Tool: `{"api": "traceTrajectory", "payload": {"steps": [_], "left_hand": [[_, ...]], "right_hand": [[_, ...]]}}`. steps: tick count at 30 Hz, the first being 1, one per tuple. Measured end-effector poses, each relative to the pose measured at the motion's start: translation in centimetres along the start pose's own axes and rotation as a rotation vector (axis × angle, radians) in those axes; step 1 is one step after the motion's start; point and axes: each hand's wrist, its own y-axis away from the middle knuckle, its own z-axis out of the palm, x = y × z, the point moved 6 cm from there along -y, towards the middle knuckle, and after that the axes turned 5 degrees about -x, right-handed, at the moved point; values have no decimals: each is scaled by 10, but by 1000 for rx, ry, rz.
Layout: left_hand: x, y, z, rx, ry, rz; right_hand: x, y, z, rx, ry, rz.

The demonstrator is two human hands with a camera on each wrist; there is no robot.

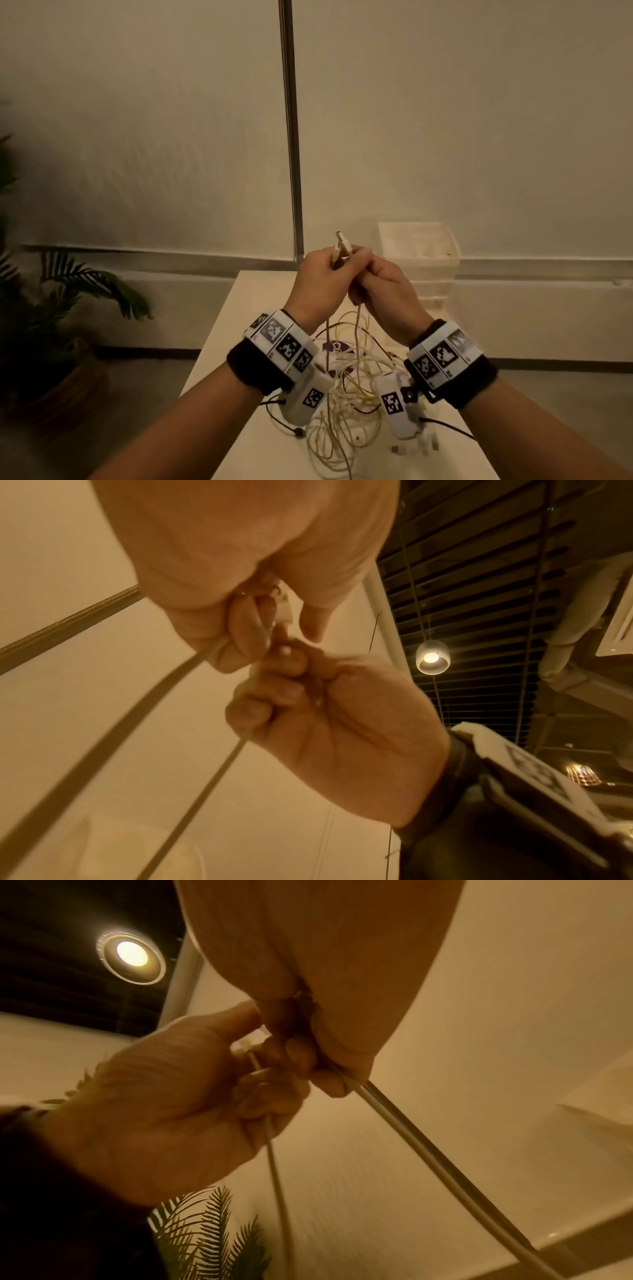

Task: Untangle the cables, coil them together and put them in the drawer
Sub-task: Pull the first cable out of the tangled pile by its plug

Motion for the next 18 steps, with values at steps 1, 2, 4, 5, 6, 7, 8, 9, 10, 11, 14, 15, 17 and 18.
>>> {"api": "traceTrajectory", "payload": {"steps": [1,2,4,5,6,7,8,9,10,11,14,15,17,18], "left_hand": [[-1,-3,3,11,-17,4],[-4,-6,5,26,-37,13],[-9,-10,10,40,-84,36],[-11,-11,13,32,-123,60],[-10,-11,15,25,-172,95],[-7,-11,16,27,-225,128],[-4,-12,13,49,-269,153],[-2,-15,8,89,-302,170],[2,-19,1,130,-321,187],[7,-24,-7,170,-330,211],[25,-31,-23,232,-211,278],[30,-31,-25,226,-132,280],[40,-28,-29,251,-76,300],[46,-26,-32,277,-105,332]], "right_hand": [[-2,0,2,-13,3,-18],[-4,0,2,-19,7,-35],[-4,3,-1,-22,16,-63],[-2,5,-4,-18,26,-68],[2,7,-8,-18,43,-68],[10,10,-11,-29,66,-62],[18,13,-12,-47,101,-46],[32,14,-14,-66,148,-19],[49,17,-16,-78,201,18],[67,19,-19,-85,255,55],[120,30,-24,-99,431,112],[138,36,-27,-104,463,130],[169,45,-35,-106,463,188],[180,48,-38,-115,474,221]]}}
